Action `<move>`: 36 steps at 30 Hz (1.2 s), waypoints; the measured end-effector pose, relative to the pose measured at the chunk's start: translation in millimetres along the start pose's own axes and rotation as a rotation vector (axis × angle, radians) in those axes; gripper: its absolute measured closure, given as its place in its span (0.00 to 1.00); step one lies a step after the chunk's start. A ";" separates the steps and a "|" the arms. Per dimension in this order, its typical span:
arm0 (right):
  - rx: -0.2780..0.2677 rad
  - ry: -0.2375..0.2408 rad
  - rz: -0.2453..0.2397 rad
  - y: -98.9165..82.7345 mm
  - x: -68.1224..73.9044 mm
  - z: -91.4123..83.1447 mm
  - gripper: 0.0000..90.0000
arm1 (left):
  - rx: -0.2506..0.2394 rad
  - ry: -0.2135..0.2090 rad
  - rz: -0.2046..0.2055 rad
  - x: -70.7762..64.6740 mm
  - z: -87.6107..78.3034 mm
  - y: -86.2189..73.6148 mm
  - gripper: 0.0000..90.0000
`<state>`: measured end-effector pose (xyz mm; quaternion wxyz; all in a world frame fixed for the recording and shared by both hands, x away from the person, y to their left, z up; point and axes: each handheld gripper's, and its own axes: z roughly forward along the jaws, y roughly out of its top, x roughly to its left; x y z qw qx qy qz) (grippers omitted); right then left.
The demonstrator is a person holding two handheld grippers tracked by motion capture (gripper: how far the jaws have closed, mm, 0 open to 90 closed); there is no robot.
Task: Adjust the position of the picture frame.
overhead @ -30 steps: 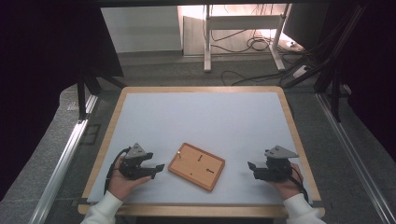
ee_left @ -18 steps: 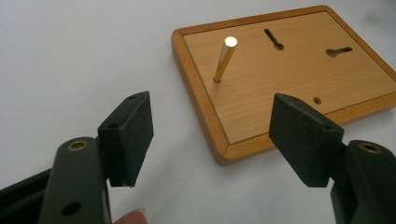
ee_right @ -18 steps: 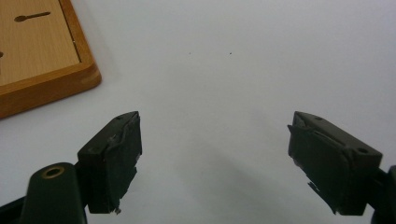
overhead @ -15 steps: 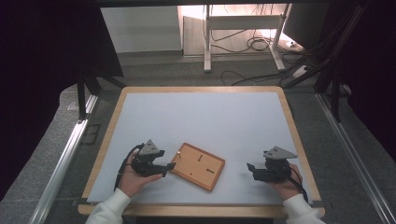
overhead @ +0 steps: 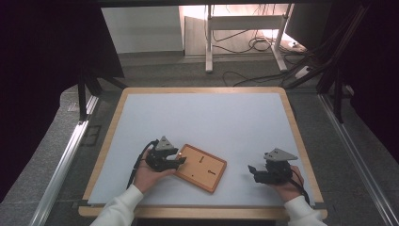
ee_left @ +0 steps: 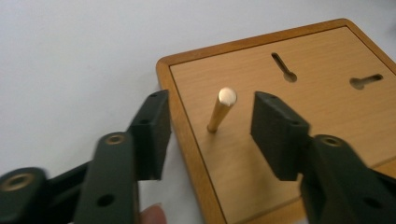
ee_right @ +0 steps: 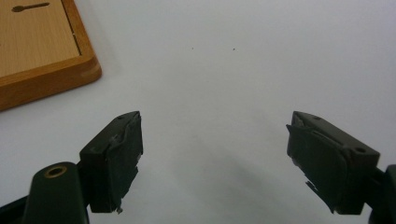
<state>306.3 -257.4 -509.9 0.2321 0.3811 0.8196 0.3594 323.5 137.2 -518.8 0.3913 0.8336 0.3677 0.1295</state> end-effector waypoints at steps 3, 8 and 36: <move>-0.001 -0.001 -0.001 -0.2 0.1 -0.1 0.21 | 0.003 -0.003 0.008 -1.6 5.5 1.9 0.63; -0.002 -0.004 0.002 -0.2 -0.2 -0.4 0.21 | 0.003 0.014 0.029 -4.3 9.2 3.4 0.81; -0.013 -0.016 0.005 0.5 -0.7 -2.5 0.21 | -0.004 -0.039 0.072 8.9 14.2 19.7 0.92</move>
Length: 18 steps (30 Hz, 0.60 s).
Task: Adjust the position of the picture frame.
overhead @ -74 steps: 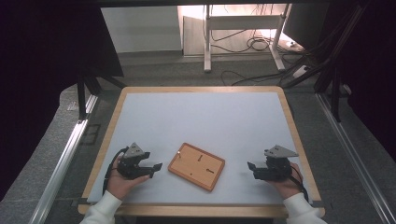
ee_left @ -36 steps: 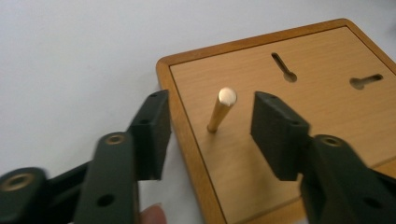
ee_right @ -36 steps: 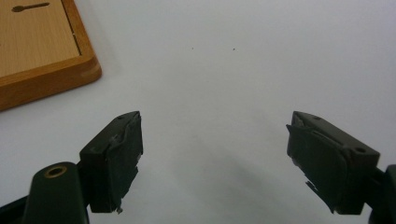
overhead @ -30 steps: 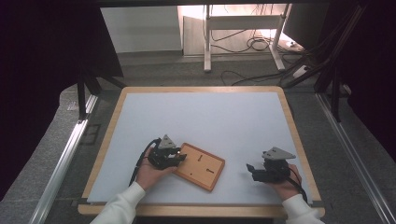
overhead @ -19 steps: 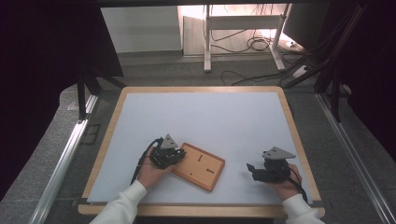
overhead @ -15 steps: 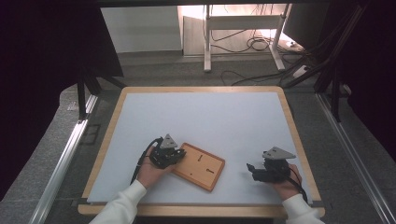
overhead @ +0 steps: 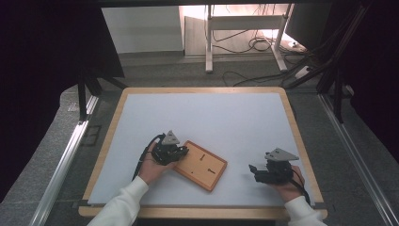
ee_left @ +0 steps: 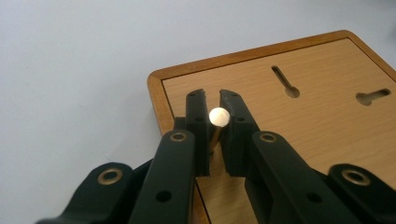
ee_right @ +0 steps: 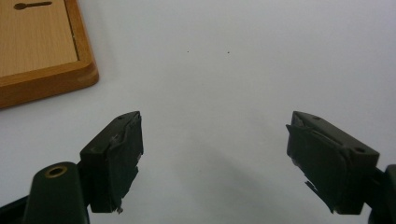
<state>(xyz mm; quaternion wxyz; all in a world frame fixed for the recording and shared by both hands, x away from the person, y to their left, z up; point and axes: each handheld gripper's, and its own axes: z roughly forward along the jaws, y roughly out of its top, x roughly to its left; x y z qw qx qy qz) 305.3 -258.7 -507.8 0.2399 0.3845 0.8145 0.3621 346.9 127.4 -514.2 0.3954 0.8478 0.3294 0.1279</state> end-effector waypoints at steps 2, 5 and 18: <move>0.000 -0.001 0.002 0.0 -0.2 0.1 0.21 | 0.002 0.000 0.003 3.0 2.4 2.7 0.92; 0.002 -0.001 0.002 -0.2 -0.5 0.7 0.21 | 0.002 -0.002 0.002 7.3 6.6 6.2 0.92; -0.001 0.000 -0.007 -0.1 0.3 -0.1 0.22 | 0.006 -0.030 -0.001 9.8 34.8 29.2 0.92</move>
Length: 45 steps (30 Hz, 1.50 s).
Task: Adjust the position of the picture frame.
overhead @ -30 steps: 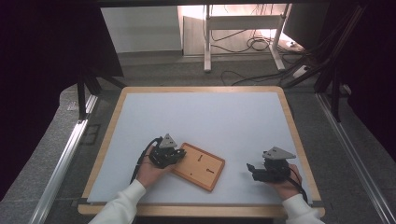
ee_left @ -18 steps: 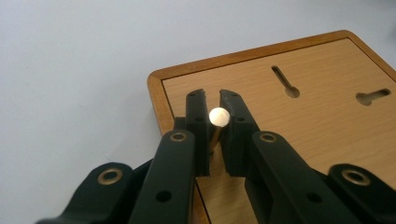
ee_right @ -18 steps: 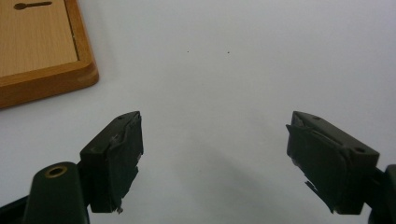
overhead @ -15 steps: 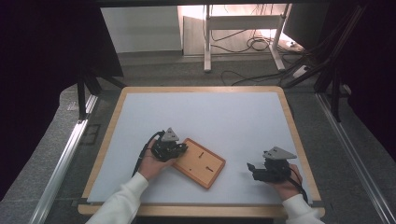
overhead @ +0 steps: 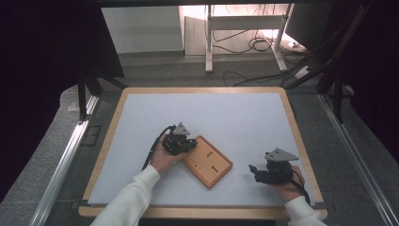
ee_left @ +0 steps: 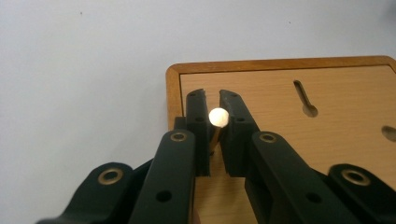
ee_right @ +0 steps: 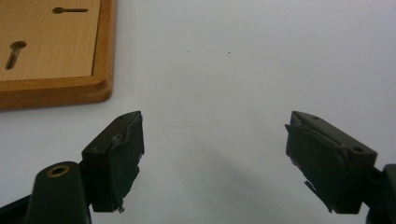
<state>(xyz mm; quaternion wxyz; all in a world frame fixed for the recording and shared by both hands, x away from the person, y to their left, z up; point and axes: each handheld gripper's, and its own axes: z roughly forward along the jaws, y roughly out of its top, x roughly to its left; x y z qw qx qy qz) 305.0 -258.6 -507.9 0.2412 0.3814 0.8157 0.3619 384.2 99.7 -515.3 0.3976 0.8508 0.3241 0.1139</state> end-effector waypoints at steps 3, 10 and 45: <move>0.003 0.000 -0.001 -0.1 0.2 0.3 0.22 | 0.005 0.002 -0.002 2.5 4.1 3.8 0.92; 0.002 0.003 -0.004 0.2 1.3 0.3 0.22 | 0.007 -0.006 -0.019 7.7 12.9 6.4 0.92; 0.119 0.220 -0.112 49.7 31.0 58.1 1.00 | -0.006 0.067 -0.064 -3.0 -66.2 -52.1 0.33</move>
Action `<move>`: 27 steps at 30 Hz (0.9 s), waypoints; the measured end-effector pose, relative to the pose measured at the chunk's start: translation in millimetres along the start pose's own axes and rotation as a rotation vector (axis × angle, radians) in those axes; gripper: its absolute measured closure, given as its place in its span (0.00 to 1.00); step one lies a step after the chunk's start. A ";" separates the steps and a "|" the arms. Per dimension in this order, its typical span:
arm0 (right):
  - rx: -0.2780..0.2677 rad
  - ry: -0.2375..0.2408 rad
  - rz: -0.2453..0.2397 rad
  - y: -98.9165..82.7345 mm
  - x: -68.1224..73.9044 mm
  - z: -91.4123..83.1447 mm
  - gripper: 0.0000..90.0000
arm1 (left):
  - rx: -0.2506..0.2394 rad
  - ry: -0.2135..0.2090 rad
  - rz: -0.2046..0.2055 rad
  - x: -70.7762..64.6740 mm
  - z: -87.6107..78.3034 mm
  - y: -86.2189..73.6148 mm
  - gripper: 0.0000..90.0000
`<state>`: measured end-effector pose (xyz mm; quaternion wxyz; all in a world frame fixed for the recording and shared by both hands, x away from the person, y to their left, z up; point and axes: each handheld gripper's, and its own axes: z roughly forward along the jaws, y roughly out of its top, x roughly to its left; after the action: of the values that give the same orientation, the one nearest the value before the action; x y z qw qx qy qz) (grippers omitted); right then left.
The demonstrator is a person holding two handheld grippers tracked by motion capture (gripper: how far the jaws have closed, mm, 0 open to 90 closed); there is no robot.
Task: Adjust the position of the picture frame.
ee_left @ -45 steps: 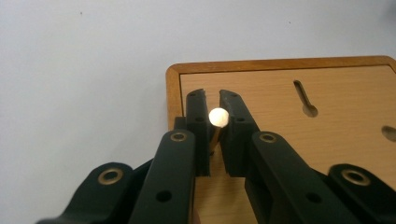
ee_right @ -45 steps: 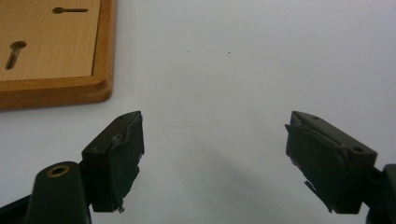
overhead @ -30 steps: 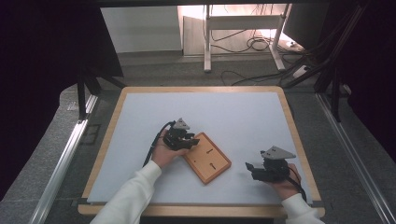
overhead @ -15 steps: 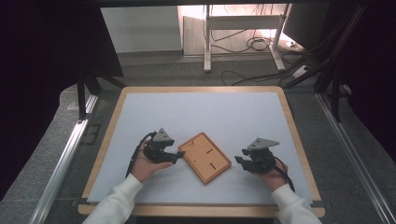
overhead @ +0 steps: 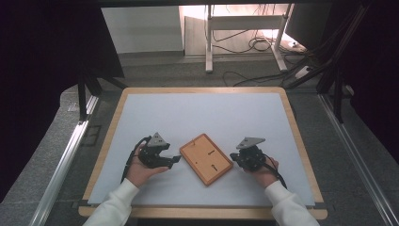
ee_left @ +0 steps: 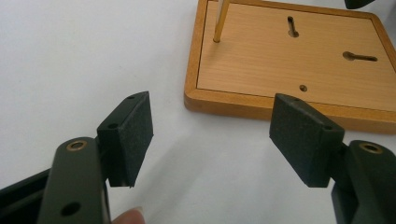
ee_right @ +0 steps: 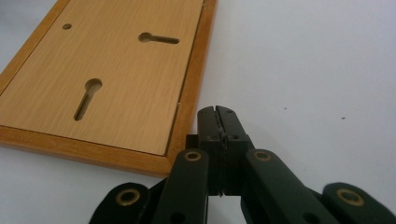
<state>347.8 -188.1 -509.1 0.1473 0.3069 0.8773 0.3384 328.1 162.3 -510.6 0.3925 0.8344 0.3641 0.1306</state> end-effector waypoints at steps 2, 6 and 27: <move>0.004 0.007 -0.011 -0.6 1.9 1.5 1.00 | 0.001 0.001 0.001 0.5 0.2 -0.1 0.33; 0.011 0.008 -0.019 -1.4 5.3 2.5 1.00 | 0.005 0.002 -0.003 1.7 0.4 -0.9 0.33; 0.026 0.124 -0.025 -12.9 49.0 -9.3 1.00 | 0.013 0.005 0.006 2.5 1.9 -3.0 0.33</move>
<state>300.1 -169.1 -513.7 0.0930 0.2762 0.8929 0.3434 329.3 164.3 -514.3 0.3856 0.8377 0.3636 0.1315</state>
